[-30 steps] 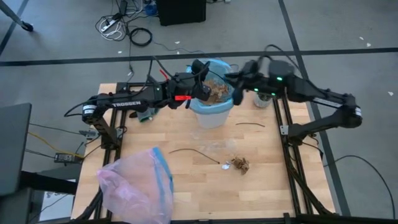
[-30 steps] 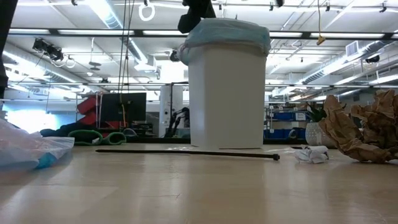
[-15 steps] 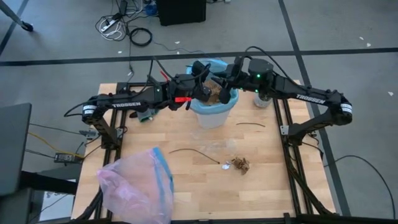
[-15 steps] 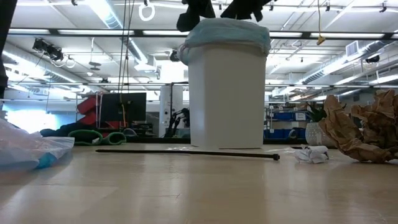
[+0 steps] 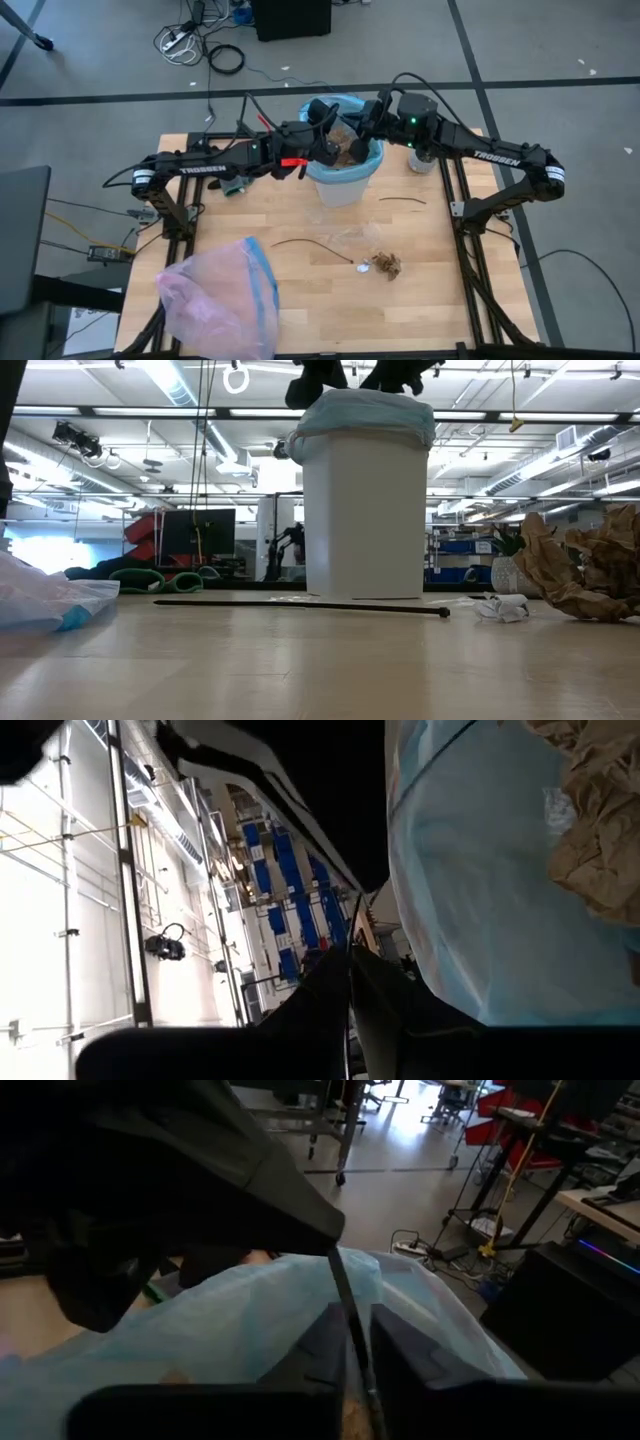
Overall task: Place trash/remove bag and relplace
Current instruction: Put the cable tie into the trash bin
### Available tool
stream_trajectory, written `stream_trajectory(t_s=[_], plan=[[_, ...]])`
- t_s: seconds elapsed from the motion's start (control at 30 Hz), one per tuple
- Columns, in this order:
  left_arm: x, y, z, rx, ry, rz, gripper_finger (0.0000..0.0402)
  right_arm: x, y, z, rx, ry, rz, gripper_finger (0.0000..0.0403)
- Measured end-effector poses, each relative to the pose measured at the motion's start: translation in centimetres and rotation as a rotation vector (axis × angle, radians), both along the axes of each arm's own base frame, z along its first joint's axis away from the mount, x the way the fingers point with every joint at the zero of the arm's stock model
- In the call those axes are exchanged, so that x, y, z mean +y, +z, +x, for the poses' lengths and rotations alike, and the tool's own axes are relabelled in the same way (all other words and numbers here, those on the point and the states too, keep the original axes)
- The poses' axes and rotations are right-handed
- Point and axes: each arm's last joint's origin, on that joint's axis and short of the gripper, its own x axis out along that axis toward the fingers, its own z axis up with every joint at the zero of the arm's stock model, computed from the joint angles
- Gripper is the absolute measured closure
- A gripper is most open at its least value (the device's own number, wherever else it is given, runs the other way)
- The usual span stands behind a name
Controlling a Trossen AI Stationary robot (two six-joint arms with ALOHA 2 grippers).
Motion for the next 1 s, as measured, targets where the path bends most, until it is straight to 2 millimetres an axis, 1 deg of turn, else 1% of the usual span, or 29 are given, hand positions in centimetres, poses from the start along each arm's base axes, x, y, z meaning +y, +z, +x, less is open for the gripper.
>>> stream_trajectory(t_s=[0.07,0.3,0.57,0.67,0.87,1.0], plan=[[-0.3,0.0,0.1,-0.007,-0.006,-0.004,0.0374,-0.1,0.0,0.0,0.004,0.001,0.003,0.0396],[-1.2,0.1,0.2,-0.024,-0.024,-0.011,0.0374,-0.6,-0.5,-0.3,0.003,-0.02,0.086,0.0402],[-1.0,1.0,-0.2,-0.122,0.178,0.034,0.0374,-0.5,-1.4,-0.5,0.016,-0.048,0.235,0.0403],[-1.0,1.6,-0.7,-0.18,0.223,0.017,0.0374,0.1,-1.4,-0.5,0.008,-0.043,0.273,0.0403],[-0.9,2.9,-2.4,-0.404,0.346,-0.072,0.0374,2.5,0.6,-1.6,-0.086,0.032,0.258,0.0403],[-0.8,3.3,-3.9,-0.516,0.406,-0.144,0.0374,3.6,2.6,-3.4,-0.182,0.026,0.209,0.0403]])
